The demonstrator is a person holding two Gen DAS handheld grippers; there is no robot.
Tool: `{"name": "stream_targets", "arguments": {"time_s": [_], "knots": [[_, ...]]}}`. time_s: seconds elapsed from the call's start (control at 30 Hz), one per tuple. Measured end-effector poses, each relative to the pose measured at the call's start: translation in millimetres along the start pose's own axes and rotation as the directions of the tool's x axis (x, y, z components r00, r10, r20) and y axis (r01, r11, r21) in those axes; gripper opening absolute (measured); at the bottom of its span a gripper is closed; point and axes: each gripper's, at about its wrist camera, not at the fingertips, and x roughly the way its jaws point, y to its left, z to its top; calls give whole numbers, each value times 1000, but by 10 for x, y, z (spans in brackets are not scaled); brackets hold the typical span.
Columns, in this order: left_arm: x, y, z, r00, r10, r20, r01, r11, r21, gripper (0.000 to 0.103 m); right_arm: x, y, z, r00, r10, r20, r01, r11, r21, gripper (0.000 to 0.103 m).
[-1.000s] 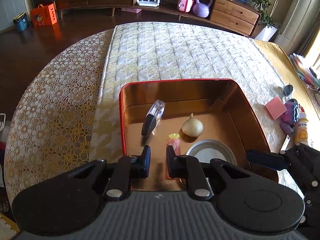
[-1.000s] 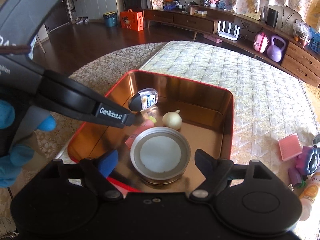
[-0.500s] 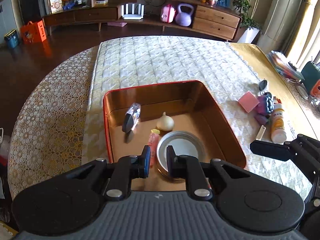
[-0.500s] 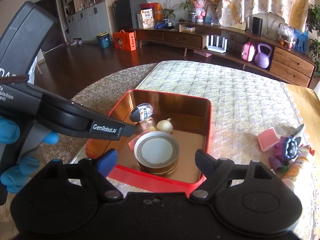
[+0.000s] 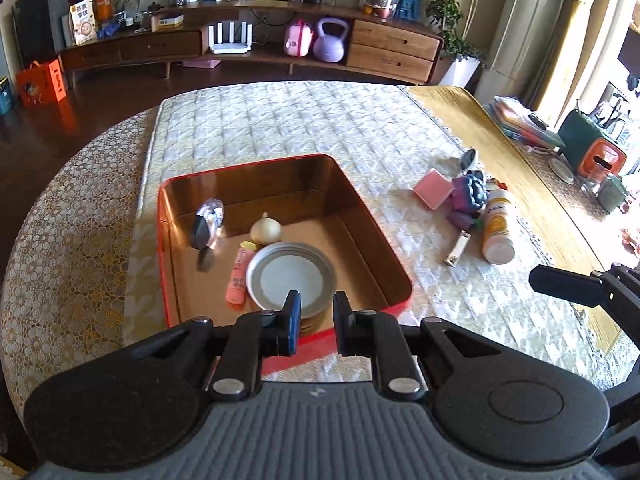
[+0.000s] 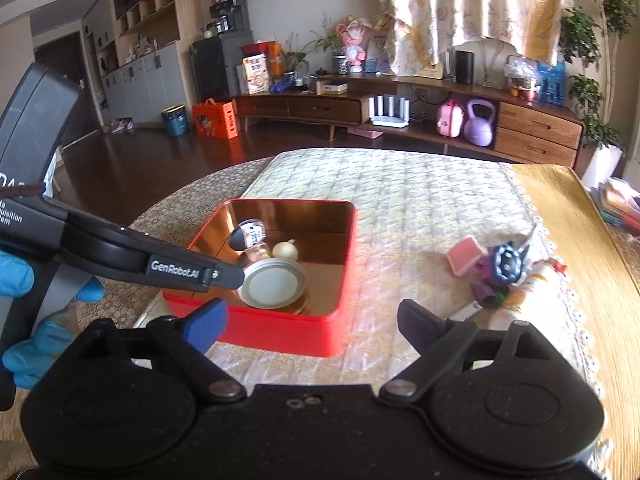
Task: Organize rigid objects
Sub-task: 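Release the pink tube and the metal lid into the red tin, then reach the left tool to the nail clipper while the right tool reaches the white bottle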
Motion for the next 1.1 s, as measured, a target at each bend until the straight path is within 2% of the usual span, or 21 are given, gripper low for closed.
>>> {"name": "stream_targets", "arguments": {"time_s": [0.47,0.6,0.8,0.83,0.9,0.97,1.1], "knots": [[23,-459,-127,997,-77,10,77,996,49,17,-400,-615,-351,991,-131,24,127,982,138,101],[76,-616,-144,996,-93,11,92,993,74,31,-439,-753,-357,986,-162,27,156,977,146,101],[205,-847,-135,994,-110,4,109,986,125,32,-404,-992,-272,974,-226,18,222,966,134,101],[237,-893,-129,994,-111,4,110,985,134,41,-395,-1044,-261,973,-231,18,227,965,135,101],[276,-944,-115,994,-106,29,101,985,141,74,-375,-1155,-218,969,-246,14,241,960,145,101],[313,-996,-88,993,-103,57,94,984,152,78,-324,-1263,-177,967,-256,10,251,956,149,101],[483,-1103,24,994,-105,42,96,980,172,78,-180,-1445,-97,961,-276,-8,274,949,158,101]]}}
